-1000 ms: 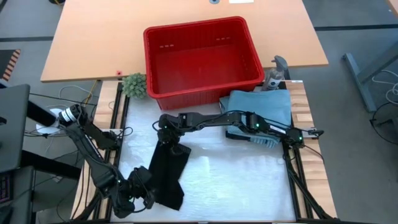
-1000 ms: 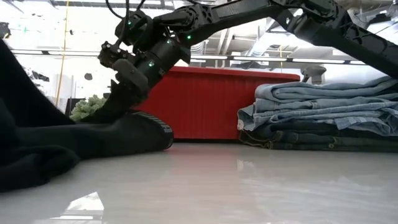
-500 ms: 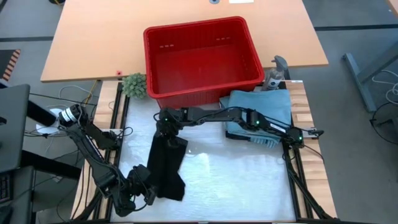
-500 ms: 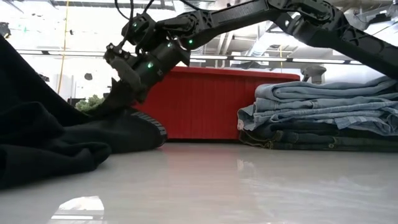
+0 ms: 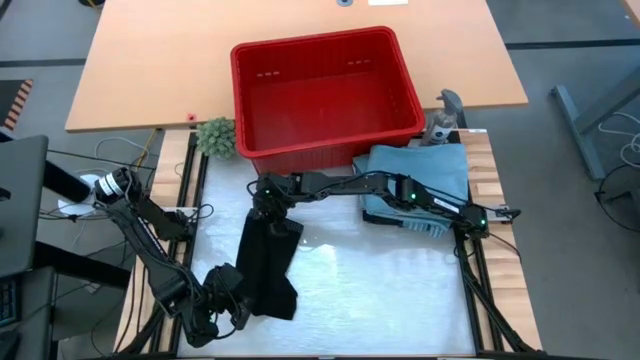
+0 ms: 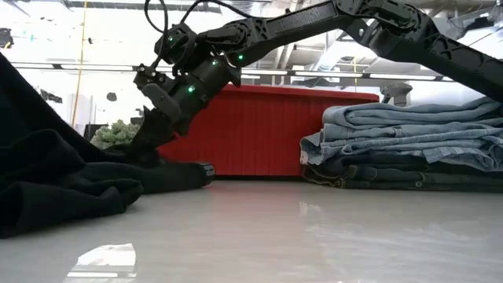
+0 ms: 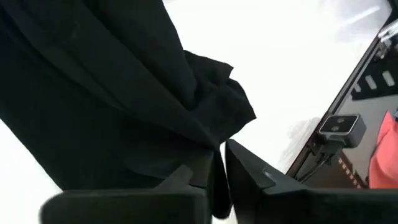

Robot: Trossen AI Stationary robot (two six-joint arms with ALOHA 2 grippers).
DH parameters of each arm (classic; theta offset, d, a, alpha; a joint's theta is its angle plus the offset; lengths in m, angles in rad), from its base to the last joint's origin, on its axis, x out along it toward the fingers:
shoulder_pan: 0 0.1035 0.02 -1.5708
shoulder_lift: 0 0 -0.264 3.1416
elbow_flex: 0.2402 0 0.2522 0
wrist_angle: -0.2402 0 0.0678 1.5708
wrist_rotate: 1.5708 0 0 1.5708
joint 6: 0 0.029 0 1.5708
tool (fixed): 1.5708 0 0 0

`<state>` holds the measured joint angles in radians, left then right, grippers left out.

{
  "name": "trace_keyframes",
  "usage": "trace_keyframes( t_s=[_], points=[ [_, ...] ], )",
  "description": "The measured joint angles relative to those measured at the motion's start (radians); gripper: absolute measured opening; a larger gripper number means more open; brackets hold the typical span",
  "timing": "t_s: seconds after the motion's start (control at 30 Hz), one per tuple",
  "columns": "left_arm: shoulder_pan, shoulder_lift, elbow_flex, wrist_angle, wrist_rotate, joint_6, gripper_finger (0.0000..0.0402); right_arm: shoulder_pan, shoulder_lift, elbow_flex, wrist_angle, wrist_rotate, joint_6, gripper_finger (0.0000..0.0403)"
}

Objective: Fold Laundry from Bin
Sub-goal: Fold the black boxer short

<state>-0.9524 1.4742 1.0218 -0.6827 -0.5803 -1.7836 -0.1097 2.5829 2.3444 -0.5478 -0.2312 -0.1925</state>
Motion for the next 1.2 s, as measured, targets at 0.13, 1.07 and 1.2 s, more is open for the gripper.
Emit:
trace_keyframes(
  t_s=[0.13, 1.07, 1.2],
  points=[
    [0.000, 0.000, 0.000, -0.026, 0.075, 0.021, 0.0066, -0.003, 0.008, 0.000, -0.032, 0.000, 0.012, 0.0156],
    [-0.118, 0.000, -0.001, -0.268, -0.028, -0.333, 0.0098, 0.038, 0.006, 0.010, 0.068, 0.006, -0.415, 0.0235],
    [-0.118, 0.000, -0.001, -0.268, -0.028, -0.333, 0.0098, 0.030, 0.006, 0.010, 0.087, 0.008, -0.411, 0.0235]
  ],
)
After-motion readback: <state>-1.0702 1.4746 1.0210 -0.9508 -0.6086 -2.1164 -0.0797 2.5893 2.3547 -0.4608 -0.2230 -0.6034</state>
